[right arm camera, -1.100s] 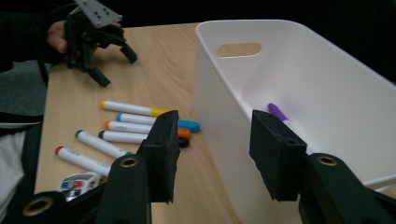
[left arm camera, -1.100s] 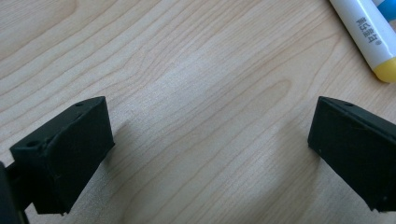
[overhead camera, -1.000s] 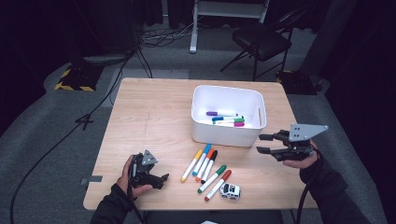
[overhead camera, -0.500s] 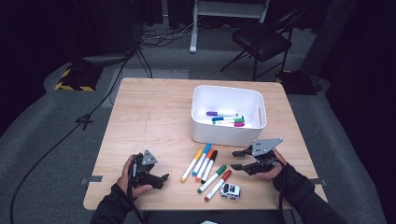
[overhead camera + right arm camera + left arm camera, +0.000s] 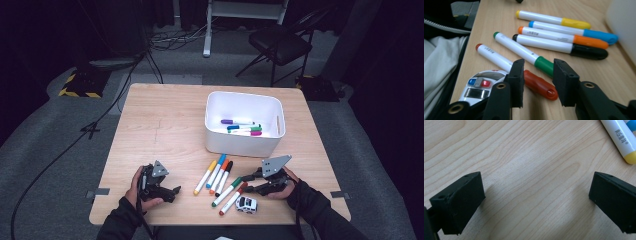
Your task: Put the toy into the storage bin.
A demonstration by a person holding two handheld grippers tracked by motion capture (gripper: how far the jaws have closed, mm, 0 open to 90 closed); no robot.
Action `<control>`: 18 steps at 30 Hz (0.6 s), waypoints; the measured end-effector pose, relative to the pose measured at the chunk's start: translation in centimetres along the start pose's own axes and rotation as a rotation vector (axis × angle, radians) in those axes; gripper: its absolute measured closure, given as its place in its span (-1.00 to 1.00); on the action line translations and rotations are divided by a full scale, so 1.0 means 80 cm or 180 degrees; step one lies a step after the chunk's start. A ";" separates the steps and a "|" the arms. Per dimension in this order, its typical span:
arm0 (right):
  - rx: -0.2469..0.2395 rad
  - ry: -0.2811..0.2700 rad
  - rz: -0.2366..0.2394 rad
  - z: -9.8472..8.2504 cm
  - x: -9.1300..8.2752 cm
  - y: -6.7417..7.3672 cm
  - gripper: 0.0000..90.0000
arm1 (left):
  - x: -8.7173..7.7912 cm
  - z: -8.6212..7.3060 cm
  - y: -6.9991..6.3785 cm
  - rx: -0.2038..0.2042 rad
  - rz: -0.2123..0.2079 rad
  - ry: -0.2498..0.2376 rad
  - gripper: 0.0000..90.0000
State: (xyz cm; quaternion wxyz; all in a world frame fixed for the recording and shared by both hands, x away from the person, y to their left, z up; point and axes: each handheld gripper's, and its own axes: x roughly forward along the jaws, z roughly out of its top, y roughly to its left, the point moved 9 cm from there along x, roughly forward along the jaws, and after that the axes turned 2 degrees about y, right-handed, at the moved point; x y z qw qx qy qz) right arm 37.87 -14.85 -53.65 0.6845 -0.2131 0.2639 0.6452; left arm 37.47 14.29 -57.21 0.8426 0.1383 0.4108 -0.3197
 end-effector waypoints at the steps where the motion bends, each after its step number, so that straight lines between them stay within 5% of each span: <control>1: -0.0018 0.0003 0.0045 -0.001 0.002 0.002 0.39 | 0.000 0.000 0.000 -0.0001 0.0000 0.0000 -0.99; 18: -0.0012 0.0214 0.0106 -0.020 0.020 -0.009 0.47 | 0.000 0.000 0.000 -0.0002 -0.0001 -0.0003 -0.99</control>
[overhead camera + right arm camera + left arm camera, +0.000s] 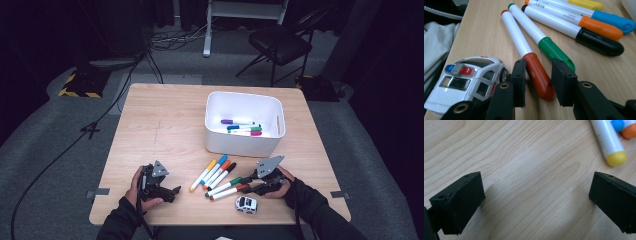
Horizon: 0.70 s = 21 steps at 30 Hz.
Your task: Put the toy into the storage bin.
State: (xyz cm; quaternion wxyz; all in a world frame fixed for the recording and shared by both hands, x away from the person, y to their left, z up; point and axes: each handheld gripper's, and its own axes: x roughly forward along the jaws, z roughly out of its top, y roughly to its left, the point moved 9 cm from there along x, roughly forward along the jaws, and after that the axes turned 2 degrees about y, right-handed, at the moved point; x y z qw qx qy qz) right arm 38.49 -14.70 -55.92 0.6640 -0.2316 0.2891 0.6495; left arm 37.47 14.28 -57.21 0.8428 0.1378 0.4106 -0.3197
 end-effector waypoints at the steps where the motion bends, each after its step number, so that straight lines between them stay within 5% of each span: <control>1: 0.0031 -0.0012 0.0001 0.000 0.000 0.000 0.49 | 0.000 0.000 0.000 0.0000 -0.0002 0.0001 -0.99; 11: -0.0047 -0.0029 -0.0040 -0.021 -0.023 -0.012 0.66 | 0.001 0.001 -0.001 0.0001 -0.0011 0.0013 -1.00; 21: 0.0122 -0.0075 -0.0242 -0.041 -0.045 -0.025 0.66 | 0.008 0.010 -0.005 0.0130 -0.0074 0.0009 -0.99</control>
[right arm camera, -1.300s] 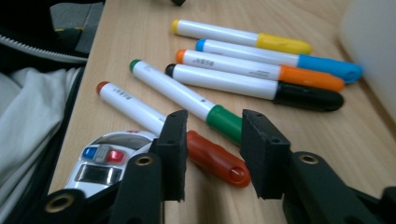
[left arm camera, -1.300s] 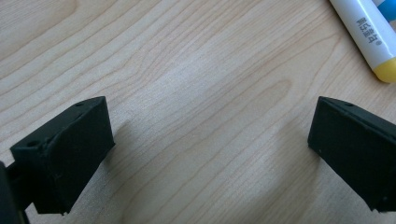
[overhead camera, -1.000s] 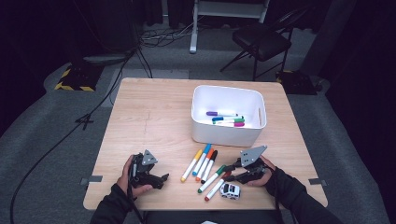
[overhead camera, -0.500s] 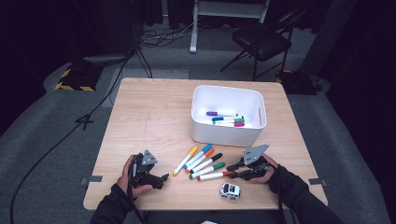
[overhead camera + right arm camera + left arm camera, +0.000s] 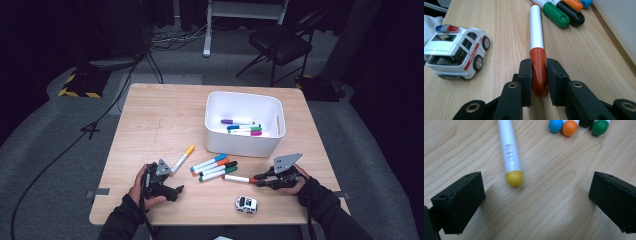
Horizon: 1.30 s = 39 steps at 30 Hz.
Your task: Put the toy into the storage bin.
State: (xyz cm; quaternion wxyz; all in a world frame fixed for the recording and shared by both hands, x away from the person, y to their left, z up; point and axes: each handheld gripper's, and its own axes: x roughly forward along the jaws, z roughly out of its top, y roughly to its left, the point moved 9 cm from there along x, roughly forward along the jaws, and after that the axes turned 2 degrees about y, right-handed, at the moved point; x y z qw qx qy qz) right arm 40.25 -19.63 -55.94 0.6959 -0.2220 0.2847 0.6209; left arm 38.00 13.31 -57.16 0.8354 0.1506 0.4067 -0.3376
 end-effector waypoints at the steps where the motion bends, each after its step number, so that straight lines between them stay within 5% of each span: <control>1: 0.0032 -0.0005 -0.0022 -0.002 -0.003 0.000 0.66 | 0.000 0.000 0.000 0.0008 0.0009 0.0005 -0.99; 13: 0.0191 -0.0049 -0.0204 -0.025 -0.029 -0.007 0.65 | 0.005 0.007 -0.003 0.0076 -0.0057 -0.0007 -0.99; 21: 0.0175 -0.0020 -0.0290 -0.022 -0.024 -0.006 0.38 | 0.009 0.010 -0.004 0.0091 -0.0096 0.0003 -0.99; 28: 0.0105 -0.0007 -0.0296 -0.020 -0.021 -0.003 0.65 | 0.008 0.010 -0.003 0.0105 -0.0069 -0.0011 -0.99; 39: 0.0086 -0.0088 -0.0235 -0.019 -0.034 -0.003 0.67 | 0.008 0.011 -0.002 0.0111 -0.0058 -0.0011 -0.99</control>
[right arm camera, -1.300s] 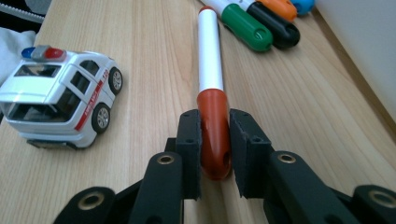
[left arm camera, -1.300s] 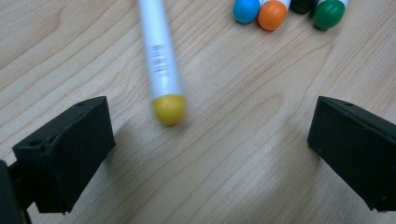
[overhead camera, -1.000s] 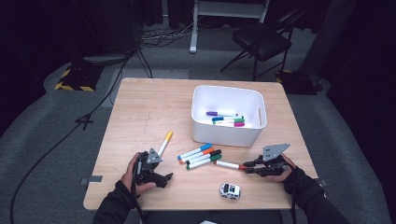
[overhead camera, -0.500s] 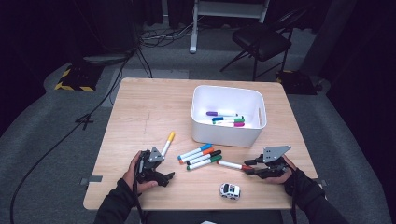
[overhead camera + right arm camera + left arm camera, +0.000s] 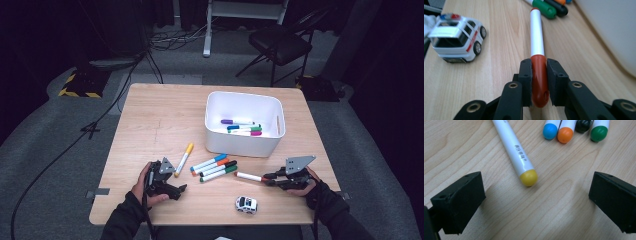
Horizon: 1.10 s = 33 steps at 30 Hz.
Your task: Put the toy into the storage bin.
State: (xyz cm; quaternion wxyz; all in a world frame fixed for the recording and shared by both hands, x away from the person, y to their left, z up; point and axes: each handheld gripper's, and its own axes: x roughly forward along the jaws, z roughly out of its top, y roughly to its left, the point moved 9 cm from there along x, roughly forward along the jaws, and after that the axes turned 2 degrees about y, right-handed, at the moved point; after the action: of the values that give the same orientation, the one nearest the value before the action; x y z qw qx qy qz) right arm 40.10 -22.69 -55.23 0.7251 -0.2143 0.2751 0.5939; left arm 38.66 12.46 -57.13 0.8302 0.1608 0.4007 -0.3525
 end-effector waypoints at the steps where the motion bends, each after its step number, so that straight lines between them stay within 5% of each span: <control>1: 0.0010 -0.0039 0.0005 0.003 -0.005 0.001 0.67 | 0.000 0.000 0.000 0.0000 0.0000 0.0000 -0.99; 19: -0.0098 -0.0589 -0.0236 0.065 -0.076 -0.003 0.67 | -0.001 -0.001 -0.001 -0.0050 0.0005 0.0003 -0.99; 33: -0.0202 -0.0817 -0.0440 0.132 -0.129 -0.030 0.67 | -0.001 -0.001 -0.001 -0.0059 -0.0002 0.0004 -0.99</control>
State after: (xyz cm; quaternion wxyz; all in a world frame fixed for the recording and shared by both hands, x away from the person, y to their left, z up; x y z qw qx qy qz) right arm 42.47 -24.08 -40.53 0.7863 -0.1779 0.1457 0.5734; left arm 38.52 12.45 -57.13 0.8313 0.1532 0.4045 -0.3490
